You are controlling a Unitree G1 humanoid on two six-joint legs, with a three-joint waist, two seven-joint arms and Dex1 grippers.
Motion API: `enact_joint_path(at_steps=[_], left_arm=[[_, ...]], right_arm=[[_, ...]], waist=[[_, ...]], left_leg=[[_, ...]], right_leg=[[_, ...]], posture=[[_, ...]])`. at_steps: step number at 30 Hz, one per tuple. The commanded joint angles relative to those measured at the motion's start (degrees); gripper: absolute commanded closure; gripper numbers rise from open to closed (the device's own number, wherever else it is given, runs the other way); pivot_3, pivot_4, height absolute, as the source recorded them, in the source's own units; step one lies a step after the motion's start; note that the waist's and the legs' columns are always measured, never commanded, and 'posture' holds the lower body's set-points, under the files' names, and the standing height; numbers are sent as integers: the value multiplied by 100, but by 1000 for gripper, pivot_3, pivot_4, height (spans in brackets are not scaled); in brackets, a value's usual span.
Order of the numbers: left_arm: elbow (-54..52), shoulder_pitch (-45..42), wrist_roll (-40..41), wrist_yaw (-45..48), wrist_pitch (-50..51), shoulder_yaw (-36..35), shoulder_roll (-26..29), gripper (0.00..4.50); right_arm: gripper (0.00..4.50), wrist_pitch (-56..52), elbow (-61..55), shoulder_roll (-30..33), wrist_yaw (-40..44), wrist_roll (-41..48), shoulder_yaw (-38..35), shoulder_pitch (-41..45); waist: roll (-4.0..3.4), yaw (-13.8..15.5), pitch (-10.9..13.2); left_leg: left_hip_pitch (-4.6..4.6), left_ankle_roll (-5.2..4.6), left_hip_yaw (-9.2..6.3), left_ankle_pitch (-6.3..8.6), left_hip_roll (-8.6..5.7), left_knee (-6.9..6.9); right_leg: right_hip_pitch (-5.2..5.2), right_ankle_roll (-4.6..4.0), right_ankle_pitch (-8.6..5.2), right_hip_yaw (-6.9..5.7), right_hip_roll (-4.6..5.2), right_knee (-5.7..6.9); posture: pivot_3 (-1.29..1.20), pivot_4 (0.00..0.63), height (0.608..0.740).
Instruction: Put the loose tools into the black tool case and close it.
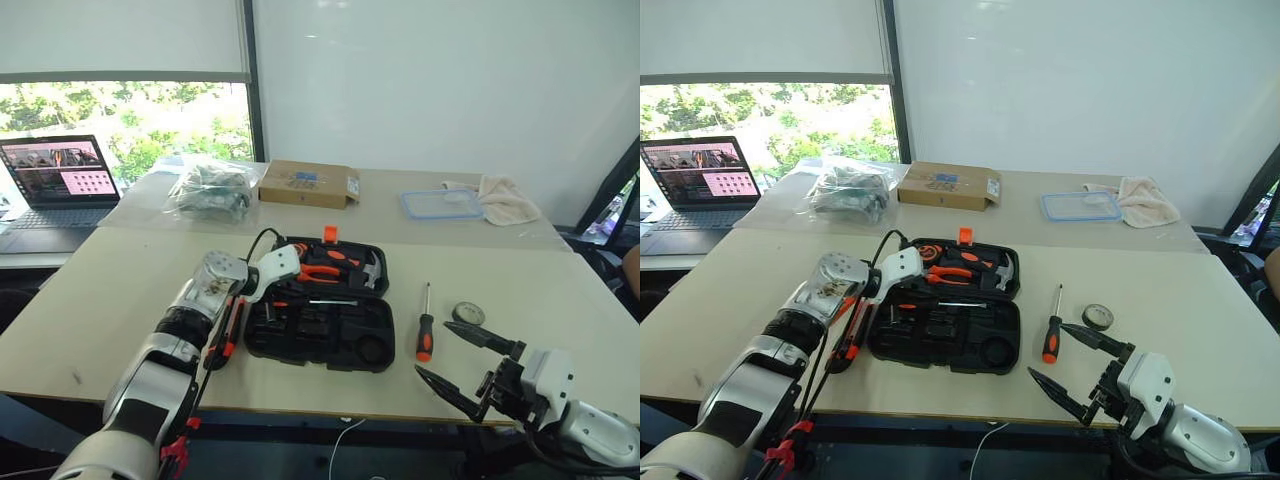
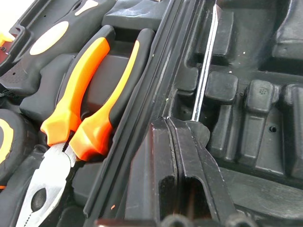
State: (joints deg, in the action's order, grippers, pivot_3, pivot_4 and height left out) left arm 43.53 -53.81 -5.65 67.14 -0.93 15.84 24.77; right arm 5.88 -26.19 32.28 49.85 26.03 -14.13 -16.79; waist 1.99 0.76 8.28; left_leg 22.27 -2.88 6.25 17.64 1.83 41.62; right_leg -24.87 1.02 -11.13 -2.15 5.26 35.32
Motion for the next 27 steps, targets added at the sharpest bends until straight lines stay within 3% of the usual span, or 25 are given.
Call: enact_joint_path(at_steps=[1,11,21,25,27], left_arm=[[-191,226,-384,166,69,462,-18,4431],[-526,505,-655,-338,358,579,-159,4431],[-558,613,1189,160,-1103,-1179,240,4431],[-731,842,1974,853,-785,-1792,759,4431],[-847,1148,2158,1125,-537,-1946,1084,3930]], right_arm=[[0,85,-210,33,-55,72,-154,-6],[0,190,-131,-111,-235,-99,-140,-21],[0,39,-196,-165,-333,391,-1251,-1009],[0,6,-216,-304,-275,647,-1603,-1529],[0,-19,-249,-372,-263,668,-1644,-1767]], waist=[[-3,4,-2],[-56,23,-41],[-61,-2,-40],[-63,-26,-39],[-65,-40,-40]], left_leg=[[-2,-1,0,1,0,0],[-59,-26,-2,18,0,-2],[-24,-26,-3,18,2,-4],[-29,-26,-1,18,6,-5],[-36,-26,0,18,8,-12]], right_leg=[[3,0,0,0,0,-1],[68,14,-8,1,17,-19],[35,16,-9,-2,15,-19],[36,15,-9,-1,15,-19],[39,15,-10,0,15,-19]], posture=[[0,150,740],[0,150,740],[0,150,740],[0,150,740],[0,150,740]])
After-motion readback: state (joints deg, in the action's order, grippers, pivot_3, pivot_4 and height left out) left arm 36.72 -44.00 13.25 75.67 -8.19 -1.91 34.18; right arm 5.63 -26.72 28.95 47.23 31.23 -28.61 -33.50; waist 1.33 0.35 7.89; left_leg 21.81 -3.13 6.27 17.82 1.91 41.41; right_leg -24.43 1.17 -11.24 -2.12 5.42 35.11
